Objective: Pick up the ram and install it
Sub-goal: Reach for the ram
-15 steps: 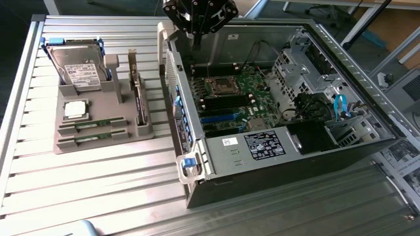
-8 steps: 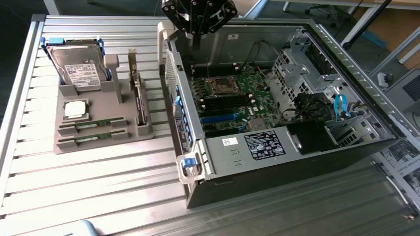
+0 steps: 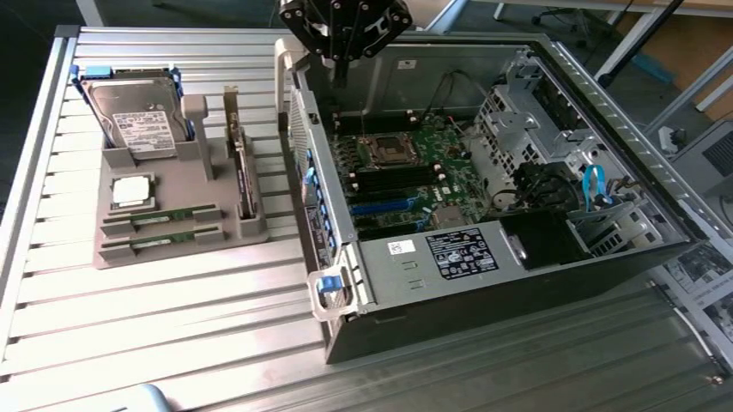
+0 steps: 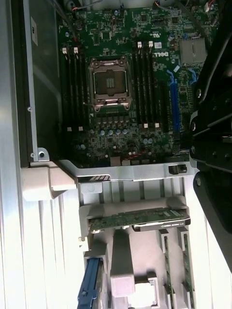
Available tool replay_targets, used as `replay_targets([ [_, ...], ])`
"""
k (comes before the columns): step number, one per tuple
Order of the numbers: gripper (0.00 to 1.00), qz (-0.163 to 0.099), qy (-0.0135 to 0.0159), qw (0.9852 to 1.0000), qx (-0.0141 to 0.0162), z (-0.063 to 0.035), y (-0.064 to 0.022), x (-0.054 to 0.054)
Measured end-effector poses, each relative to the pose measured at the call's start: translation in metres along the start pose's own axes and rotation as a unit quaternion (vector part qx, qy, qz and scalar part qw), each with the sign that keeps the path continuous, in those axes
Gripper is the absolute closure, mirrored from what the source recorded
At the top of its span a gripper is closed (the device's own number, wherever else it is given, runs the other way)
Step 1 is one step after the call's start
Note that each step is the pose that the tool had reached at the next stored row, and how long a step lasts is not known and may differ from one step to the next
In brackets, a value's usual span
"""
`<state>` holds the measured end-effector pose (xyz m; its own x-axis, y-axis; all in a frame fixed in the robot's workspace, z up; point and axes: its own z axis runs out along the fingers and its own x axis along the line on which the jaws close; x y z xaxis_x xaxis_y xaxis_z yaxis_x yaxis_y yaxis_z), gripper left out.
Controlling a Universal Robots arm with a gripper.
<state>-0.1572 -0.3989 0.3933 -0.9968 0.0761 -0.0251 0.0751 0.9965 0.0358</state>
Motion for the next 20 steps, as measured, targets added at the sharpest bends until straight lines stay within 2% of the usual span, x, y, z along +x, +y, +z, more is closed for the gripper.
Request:
replay_targets([
  [20,0.90,0.000,0.0000,1.0000,0.0003,-0.0002,-0.0004,0.0057],
])
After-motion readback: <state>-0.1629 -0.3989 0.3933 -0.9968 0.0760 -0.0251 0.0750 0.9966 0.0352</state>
